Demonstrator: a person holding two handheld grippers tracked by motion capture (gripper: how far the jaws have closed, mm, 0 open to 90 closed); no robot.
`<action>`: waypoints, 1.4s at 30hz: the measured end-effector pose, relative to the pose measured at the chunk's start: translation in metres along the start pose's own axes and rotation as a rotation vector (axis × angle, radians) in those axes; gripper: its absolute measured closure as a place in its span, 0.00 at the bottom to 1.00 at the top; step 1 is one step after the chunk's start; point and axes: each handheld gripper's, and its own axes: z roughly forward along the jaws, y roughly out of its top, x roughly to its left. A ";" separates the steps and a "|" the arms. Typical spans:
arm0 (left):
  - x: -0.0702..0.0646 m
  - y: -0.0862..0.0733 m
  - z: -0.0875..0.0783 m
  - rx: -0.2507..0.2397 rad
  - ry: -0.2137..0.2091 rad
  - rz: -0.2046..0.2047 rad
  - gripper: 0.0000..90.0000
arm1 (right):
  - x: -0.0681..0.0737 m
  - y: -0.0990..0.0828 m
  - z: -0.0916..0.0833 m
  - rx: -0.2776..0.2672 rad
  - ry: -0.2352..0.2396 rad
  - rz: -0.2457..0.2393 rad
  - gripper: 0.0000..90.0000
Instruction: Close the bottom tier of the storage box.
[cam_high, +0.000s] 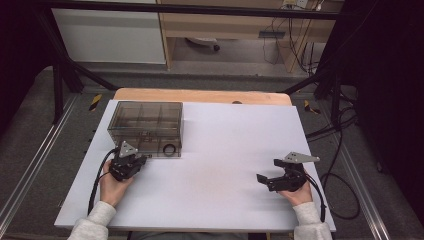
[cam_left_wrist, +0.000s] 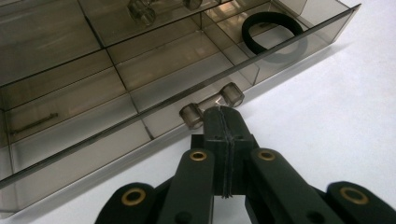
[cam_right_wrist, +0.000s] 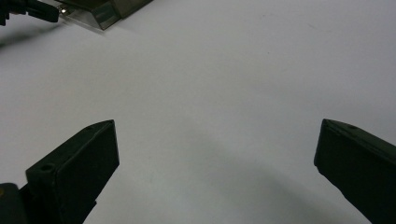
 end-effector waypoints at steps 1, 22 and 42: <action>0.000 0.000 0.000 0.000 0.000 -0.001 1.00 | 0.000 0.000 0.000 0.001 0.001 0.002 0.00; 0.003 0.001 0.002 -0.013 0.008 0.001 1.00 | 0.000 0.000 0.000 0.000 -0.001 0.002 0.01; 0.006 0.005 0.006 -0.019 0.021 0.012 1.00 | 0.000 0.000 0.000 -0.001 0.000 0.003 0.01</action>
